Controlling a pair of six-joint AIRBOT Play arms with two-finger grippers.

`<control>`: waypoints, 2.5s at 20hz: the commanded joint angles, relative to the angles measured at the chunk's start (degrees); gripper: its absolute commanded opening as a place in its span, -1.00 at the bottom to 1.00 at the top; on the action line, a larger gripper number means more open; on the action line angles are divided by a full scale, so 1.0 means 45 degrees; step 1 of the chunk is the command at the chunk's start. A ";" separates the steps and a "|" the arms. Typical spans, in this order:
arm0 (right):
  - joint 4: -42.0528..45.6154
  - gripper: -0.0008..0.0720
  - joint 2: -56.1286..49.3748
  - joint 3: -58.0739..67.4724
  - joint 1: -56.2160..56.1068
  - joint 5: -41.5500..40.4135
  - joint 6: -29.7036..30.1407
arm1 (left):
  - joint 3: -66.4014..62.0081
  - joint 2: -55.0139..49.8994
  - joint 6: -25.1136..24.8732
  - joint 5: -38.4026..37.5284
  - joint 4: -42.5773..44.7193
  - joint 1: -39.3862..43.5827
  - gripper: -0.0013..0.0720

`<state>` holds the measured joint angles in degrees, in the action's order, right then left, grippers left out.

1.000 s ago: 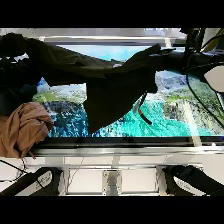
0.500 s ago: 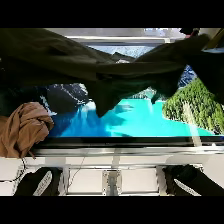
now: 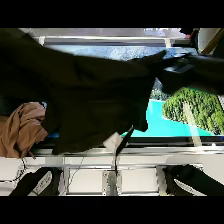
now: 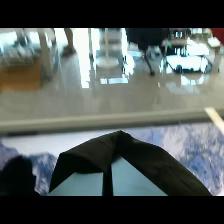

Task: Fold the clothes and pants, and hang the long-sleeved shirts on hangers.

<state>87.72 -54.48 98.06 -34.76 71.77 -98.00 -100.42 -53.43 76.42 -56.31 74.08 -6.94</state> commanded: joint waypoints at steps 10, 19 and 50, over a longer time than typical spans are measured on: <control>-0.6946 -0.90 -0.9058 -0.1943 0.8412 -0.5489 0.5153 | -0.0049 -0.9170 0.0544 0.3740 0.0879 0.2764 -0.92; -0.6654 -0.90 -1.0384 -0.0622 0.8408 -0.3274 0.6941 | 0.0000 -0.8529 0.1938 -0.0704 0.2909 0.3128 -0.92; -0.4993 0.46 -0.5882 -0.5163 0.8922 -0.0350 0.7227 | 1.3770 0.0894 0.7028 -0.2730 0.1428 0.6679 0.95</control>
<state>64.07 -84.51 70.02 3.99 63.64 -65.52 -37.50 -51.77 106.67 -68.34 82.70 22.76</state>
